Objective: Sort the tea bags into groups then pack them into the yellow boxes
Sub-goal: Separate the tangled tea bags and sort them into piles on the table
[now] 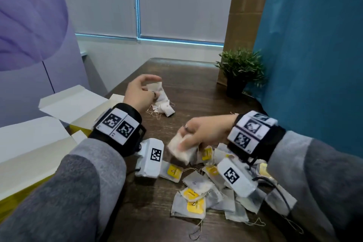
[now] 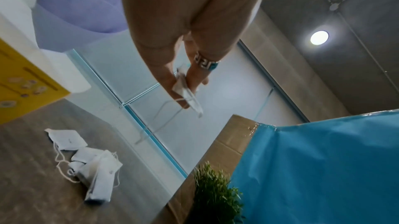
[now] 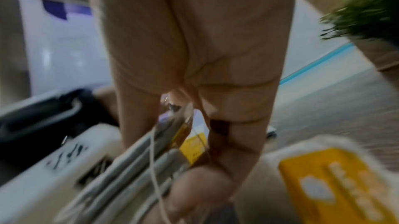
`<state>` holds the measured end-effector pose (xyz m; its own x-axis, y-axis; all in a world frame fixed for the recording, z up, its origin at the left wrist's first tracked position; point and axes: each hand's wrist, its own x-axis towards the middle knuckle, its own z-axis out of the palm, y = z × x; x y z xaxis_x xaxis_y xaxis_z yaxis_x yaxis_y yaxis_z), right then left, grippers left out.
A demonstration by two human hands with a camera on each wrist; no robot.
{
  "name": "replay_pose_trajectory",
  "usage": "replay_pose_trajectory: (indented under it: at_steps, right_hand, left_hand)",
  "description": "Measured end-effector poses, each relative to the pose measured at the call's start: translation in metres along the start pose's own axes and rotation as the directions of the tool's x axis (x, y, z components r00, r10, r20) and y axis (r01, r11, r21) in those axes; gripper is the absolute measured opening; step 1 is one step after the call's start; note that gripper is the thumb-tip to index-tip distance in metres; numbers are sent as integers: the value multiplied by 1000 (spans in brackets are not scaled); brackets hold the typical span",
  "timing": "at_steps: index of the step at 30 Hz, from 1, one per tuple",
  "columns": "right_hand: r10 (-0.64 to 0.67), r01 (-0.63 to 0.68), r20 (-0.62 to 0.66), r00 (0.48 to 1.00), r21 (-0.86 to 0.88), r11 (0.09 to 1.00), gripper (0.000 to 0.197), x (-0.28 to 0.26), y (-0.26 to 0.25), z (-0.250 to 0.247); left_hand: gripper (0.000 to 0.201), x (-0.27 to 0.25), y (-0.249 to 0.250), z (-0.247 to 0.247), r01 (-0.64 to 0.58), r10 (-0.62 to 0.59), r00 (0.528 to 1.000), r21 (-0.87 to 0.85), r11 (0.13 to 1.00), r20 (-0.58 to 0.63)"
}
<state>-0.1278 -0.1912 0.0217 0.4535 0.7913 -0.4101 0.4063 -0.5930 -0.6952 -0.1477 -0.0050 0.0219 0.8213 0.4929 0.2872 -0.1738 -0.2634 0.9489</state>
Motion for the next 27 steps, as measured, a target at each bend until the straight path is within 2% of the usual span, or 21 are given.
replay_pose_trajectory:
  at_steps: [1, 3, 5, 7, 9, 12, 13, 14, 15, 16, 18, 19, 21, 23, 24, 25, 26, 27]
  right_hand:
    - [49, -44, 30, 998, -158, 986, 6, 5, -7, 9]
    - [78, -55, 31, 996, -455, 889, 19, 16, -15, 25]
    - [53, -42, -1, 999, -613, 789, 31, 26, -14, 36]
    - [6, -5, -1, 1000, -621, 784, 29, 30, -11, 40]
    - [-28, 16, -14, 1000, -567, 823, 22, 26, -8, 34]
    - [-160, 84, -154, 975, -415, 906, 10, 11, -4, 12]
    - [-236, 129, -242, 941, -389, 912, 13, 5, -3, 3]
    - [-325, 178, -346, 880, -393, 902, 16, -1, -2, -6]
    - [-420, 223, -448, 789, -428, 876, 13, -5, 0, -13]
    - [-530, 264, -516, 672, -502, 824, 8, -9, 1, -18]
    - [-737, 248, -509, 445, -721, 647, 4, -13, 5, -23]
    - [-808, 190, -448, 383, -818, 543, 5, -13, 9, -24]
    - [-890, 78, -285, 355, -940, 332, 2, -10, 17, -23]
    - [-912, 61, -166, 376, -977, 204, 7, -9, 25, -21]
    - [-912, 79, -142, 386, -979, 186, 11, -10, 28, -21]
    - [-903, 96, -153, 401, -974, 207, 12, -12, 30, -21]
    - [-891, 112, -201, 408, -957, 267, 13, -14, 33, -22]
    - [-865, 138, -280, 416, -921, 364, 13, -17, 33, -24]
  left_hand:
    - [50, 2, 0, -3, -5, 5, 1000, -1, 1000, -19]
    - [47, 3, 0, -6, -12, 12, 1000, 11, 1000, -16]
    - [47, 1, 1, -6, -20, 20, 1000, 5, 1000, 18]
    - [48, -4, -1, -6, -11, 11, 999, 1, 1000, 40]
    - [47, -6, -6, -7, 8, -8, 999, 15, 1000, 44]
    - [40, -8, -7, -7, 64, -65, 996, 25, 998, 61]
    - [33, -9, -7, -7, 97, -98, 992, 20, 995, 80]
    - [24, -11, -5, -5, 148, -147, 982, 2, 989, 121]
    - [19, -14, -3, -2, 216, -206, 960, -34, 976, 189]
    - [23, -17, 1, 0, 297, -269, 921, -60, 953, 281]
    - [31, -23, 7, 5, 433, -350, 830, -106, 895, 436]
    - [32, -25, 10, 8, 464, -343, 807, -156, 872, 481]
    - [33, -28, 12, 12, 441, -259, 820, -274, 854, 511]
    - [45, -29, 12, 15, 368, -183, 854, -315, 875, 487]
    - [53, -28, 10, 15, 326, -157, 871, -308, 894, 466]
    - [58, -28, 9, 15, 290, -135, 885, -303, 908, 445]
    - [61, -28, 8, 15, 259, -117, 898, -296, 919, 424]
    - [63, -27, 7, 14, 235, -104, 911, -295, 926, 398]
